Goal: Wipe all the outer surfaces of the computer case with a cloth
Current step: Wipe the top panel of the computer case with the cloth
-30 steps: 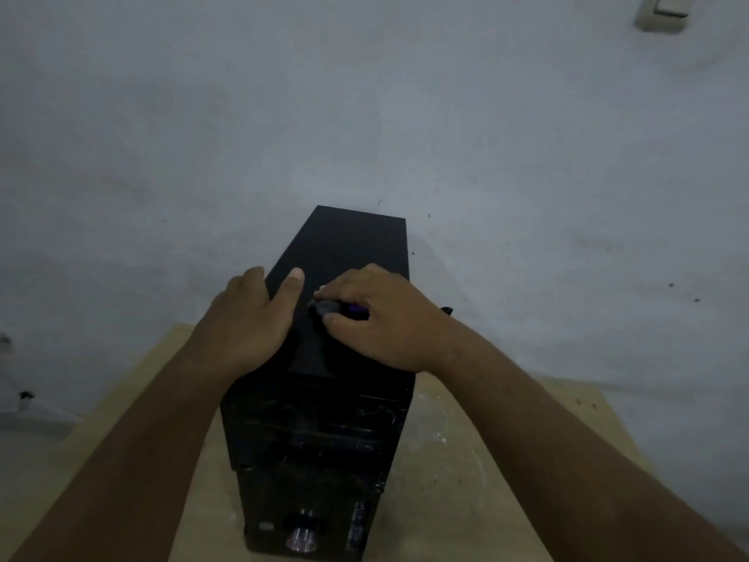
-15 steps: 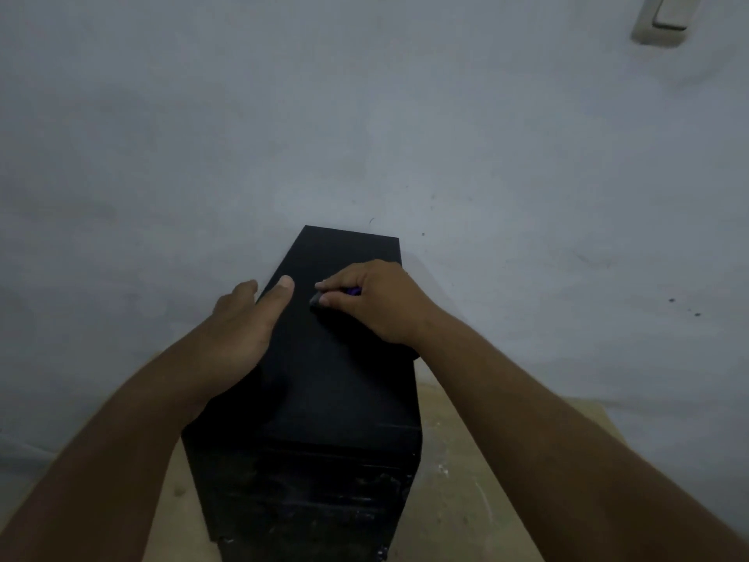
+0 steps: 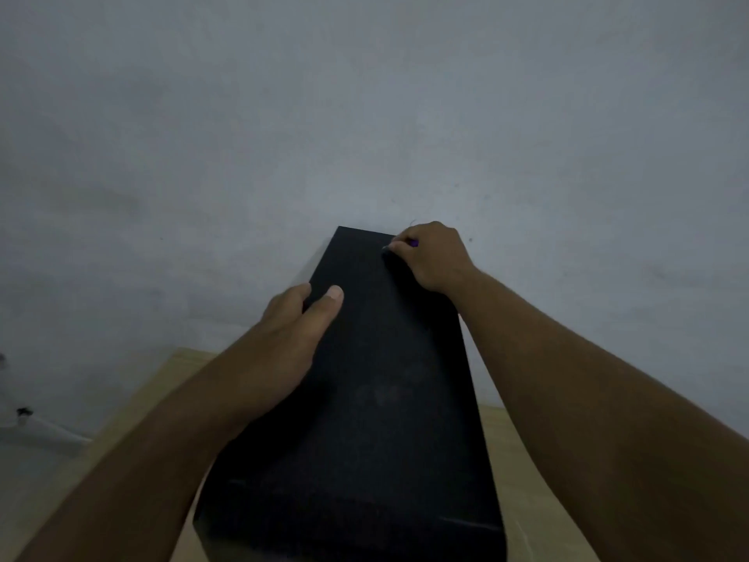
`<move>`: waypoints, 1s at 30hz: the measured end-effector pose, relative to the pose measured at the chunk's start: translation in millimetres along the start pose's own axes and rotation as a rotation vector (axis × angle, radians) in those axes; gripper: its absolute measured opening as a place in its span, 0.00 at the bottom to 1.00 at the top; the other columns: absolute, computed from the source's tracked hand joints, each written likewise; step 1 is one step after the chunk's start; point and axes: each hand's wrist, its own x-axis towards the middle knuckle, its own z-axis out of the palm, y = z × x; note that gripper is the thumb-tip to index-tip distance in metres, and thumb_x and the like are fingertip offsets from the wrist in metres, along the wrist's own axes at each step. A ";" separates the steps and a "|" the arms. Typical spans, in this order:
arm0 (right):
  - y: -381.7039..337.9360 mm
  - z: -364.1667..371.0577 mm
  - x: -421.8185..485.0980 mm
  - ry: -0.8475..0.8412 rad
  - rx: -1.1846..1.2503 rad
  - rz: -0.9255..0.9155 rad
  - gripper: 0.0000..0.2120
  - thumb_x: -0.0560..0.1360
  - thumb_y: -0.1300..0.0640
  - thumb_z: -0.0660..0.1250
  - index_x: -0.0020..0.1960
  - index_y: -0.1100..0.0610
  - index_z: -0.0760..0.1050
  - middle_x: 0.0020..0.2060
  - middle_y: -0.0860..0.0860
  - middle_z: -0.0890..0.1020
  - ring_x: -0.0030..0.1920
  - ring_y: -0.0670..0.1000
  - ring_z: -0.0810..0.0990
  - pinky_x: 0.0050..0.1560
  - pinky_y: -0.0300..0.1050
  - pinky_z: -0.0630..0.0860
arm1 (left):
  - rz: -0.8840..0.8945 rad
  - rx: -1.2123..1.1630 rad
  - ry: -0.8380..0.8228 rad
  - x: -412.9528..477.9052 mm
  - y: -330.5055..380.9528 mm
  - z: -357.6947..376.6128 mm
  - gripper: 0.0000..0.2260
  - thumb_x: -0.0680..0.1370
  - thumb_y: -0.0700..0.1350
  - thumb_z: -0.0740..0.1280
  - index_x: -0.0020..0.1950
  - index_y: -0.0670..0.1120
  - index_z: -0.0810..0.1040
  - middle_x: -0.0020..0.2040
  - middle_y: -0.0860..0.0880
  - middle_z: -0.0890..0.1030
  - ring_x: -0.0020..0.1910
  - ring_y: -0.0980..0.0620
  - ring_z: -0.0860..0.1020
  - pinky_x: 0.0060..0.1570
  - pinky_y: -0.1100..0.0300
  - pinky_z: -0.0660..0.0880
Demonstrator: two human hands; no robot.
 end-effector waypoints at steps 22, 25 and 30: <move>-27.6 37.8 75.2 -0.102 -0.211 -0.119 0.16 0.83 0.54 0.57 0.58 0.61 0.80 0.59 0.57 0.81 0.60 0.57 0.76 0.62 0.47 0.70 | 0.032 0.114 -0.008 -13.0 12.2 15.1 0.37 0.74 0.70 0.46 0.81 0.61 0.44 0.80 0.65 0.46 0.78 0.66 0.47 0.79 0.58 0.49; -44.6 41.4 70.7 -0.152 -0.240 -0.209 0.17 0.84 0.54 0.56 0.62 0.61 0.79 0.62 0.56 0.80 0.63 0.57 0.75 0.64 0.46 0.67 | 0.042 0.155 -0.005 -12.4 9.5 16.4 0.31 0.80 0.66 0.47 0.82 0.59 0.44 0.81 0.65 0.45 0.78 0.65 0.46 0.77 0.61 0.48; -62.1 41.5 47.3 -0.188 -0.167 -0.361 0.15 0.84 0.54 0.57 0.63 0.57 0.79 0.63 0.53 0.79 0.64 0.53 0.75 0.63 0.41 0.65 | 0.056 0.184 0.009 -10.7 9.0 18.7 0.31 0.81 0.64 0.47 0.82 0.57 0.44 0.82 0.62 0.45 0.79 0.63 0.47 0.78 0.59 0.49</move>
